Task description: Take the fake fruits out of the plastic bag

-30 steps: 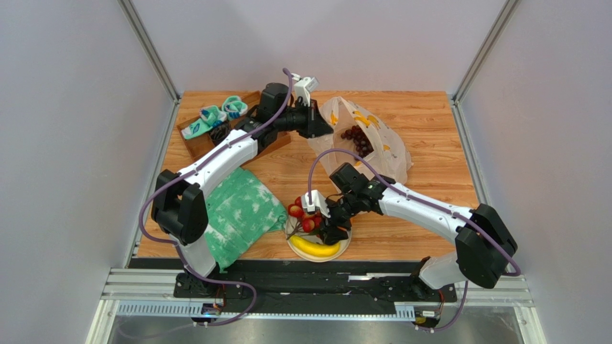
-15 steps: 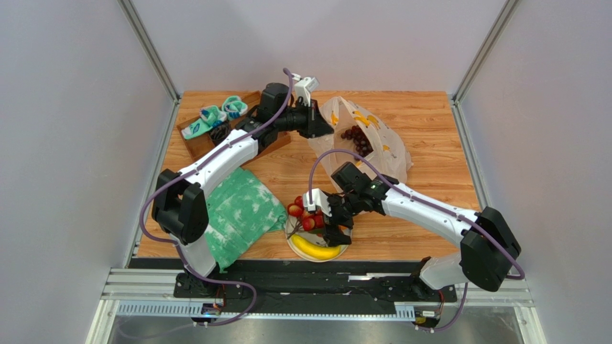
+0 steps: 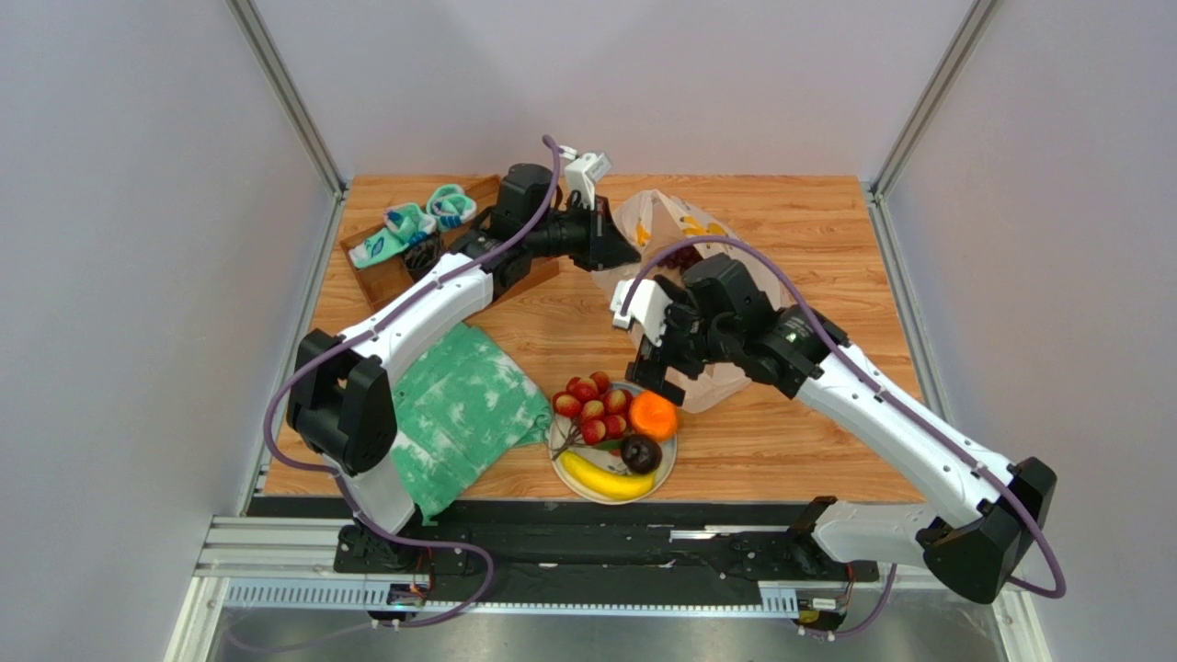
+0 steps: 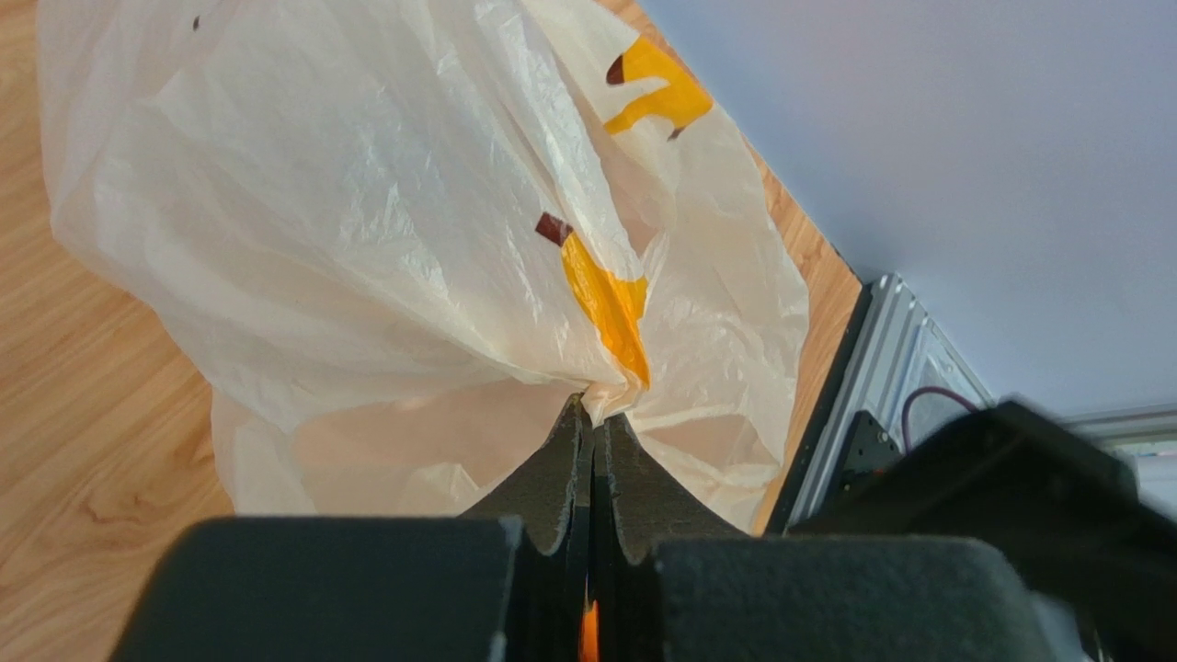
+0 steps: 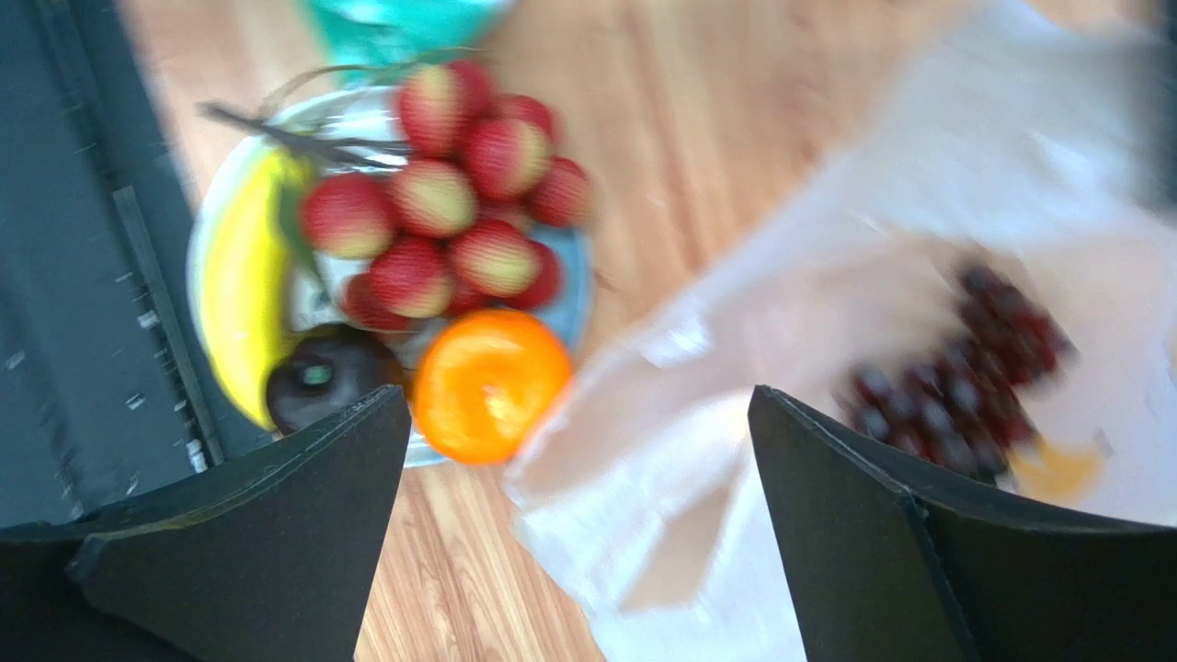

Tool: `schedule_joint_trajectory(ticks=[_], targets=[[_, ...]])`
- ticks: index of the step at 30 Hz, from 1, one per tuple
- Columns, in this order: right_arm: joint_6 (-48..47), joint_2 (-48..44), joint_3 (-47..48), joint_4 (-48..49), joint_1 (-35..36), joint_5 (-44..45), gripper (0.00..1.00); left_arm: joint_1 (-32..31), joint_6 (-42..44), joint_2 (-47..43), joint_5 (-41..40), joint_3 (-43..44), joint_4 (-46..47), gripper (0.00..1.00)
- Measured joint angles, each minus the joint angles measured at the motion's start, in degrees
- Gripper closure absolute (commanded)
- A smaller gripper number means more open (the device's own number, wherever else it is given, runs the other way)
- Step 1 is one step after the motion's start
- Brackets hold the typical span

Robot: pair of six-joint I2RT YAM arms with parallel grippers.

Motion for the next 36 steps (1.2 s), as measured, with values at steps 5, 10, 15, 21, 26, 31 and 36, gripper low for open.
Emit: schedule_joint_trajectory(ticks=[5, 10, 15, 21, 26, 31, 36], targets=[[4.39, 0.39, 2.73, -4.37, -4.22, 3.82, 0.25, -0.13, -1.22, -3.15, -0.50, -4.15, 0.28, 1.00], [8.17, 2.75, 5.35, -7.80, -13.44, 4.02, 0.40, -0.35, -1.97, -5.27, -2.86, -5.95, 0.39, 1.00], [10.75, 5.86, 9.05, -4.90, -21.27, 3.69, 0.54, -0.50, -2.69, -5.79, -2.97, -6.12, 1.49, 1.00], [10.12, 12.17, 9.20, -2.45, -20.48, -1.57, 0.58, -0.74, 2.75, -5.79, -1.33, -6.05, -1.66, 1.00], [12.48, 14.45, 7.26, 1.46, -19.47, -4.02, 0.55, -0.74, 6.54, -5.79, -0.55, -4.76, -6.99, 1.00], [15.13, 18.97, 6.54, 6.56, -19.30, 1.14, 0.57, -0.50, 4.83, -5.90, 1.60, -4.98, -4.31, 1.00], [14.32, 25.27, 4.26, 6.08, -23.63, 7.48, 0.62, -0.28, 3.67, -7.15, 2.56, -5.99, -2.49, 1.00]])
